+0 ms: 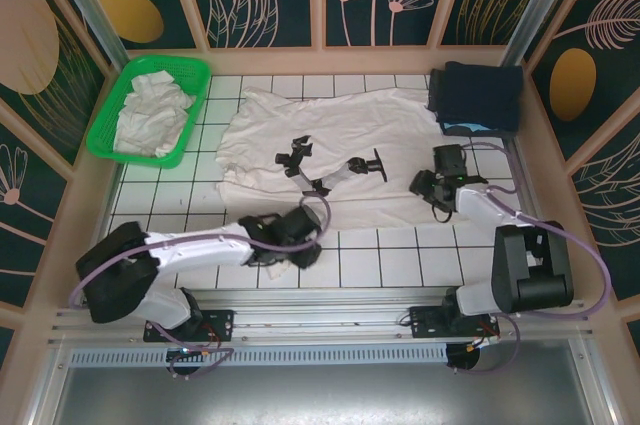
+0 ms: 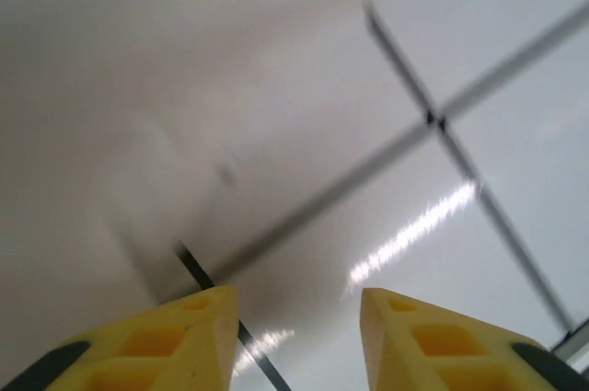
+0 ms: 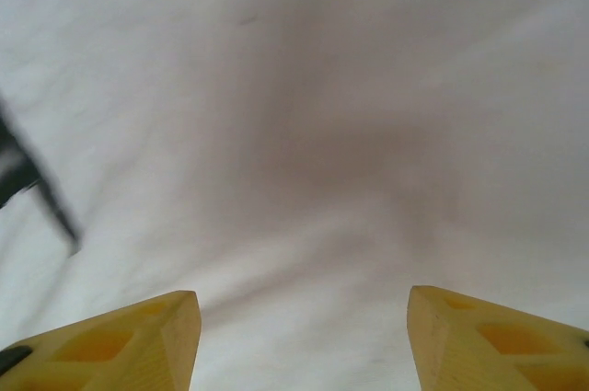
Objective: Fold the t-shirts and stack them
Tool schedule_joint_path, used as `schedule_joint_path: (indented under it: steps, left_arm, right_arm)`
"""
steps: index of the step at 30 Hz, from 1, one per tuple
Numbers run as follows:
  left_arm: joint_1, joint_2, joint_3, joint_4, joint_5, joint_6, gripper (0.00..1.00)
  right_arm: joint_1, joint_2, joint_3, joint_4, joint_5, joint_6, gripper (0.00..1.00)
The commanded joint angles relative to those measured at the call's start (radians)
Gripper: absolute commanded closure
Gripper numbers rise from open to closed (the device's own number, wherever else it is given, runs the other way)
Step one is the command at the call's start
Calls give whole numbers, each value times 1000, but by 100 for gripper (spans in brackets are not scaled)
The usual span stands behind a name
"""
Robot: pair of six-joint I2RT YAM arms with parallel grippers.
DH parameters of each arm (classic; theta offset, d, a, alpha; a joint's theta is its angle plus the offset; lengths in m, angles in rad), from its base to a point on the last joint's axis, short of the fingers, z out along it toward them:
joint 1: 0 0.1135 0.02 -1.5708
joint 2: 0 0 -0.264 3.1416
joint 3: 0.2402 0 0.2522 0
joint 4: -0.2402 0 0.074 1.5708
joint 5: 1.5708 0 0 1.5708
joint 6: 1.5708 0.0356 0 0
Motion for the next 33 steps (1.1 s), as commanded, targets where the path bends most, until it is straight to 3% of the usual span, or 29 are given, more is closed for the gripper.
schedule_joint_path:
  steps: [1,7,12,19,23,28,31,33]
  left_arm:
    - [-44,19,-3,-110,-61,-92,58]
    - [-63,-16,-27,-190,-133,-194,53]
    - [-62,10,-6,-309,-284,-274,52]
    - [-9,-45,12,-410,-424,-358,63]
    - [58,-96,-17,-341,-411,-305,67]
    - [70,-76,3,-317,-407,-248,85]
    - [71,-69,19,-299,-380,-221,86]
    - [71,-78,23,-273,-343,-204,79]
  right_arm:
    - [-83,-40,-26,-105,49,-10,36]
    - [-221,-107,-86,-90,43,-21,33]
    - [-241,-100,-99,-52,-8,-30,33]
    - [-241,-77,-111,-19,-33,-28,33]
    - [-241,-79,-128,3,-51,-24,33]
    - [-240,-89,-146,15,-58,-24,33]
    - [-241,-96,-146,10,-59,-26,33]
    - [-241,-103,-149,9,-58,-27,33]
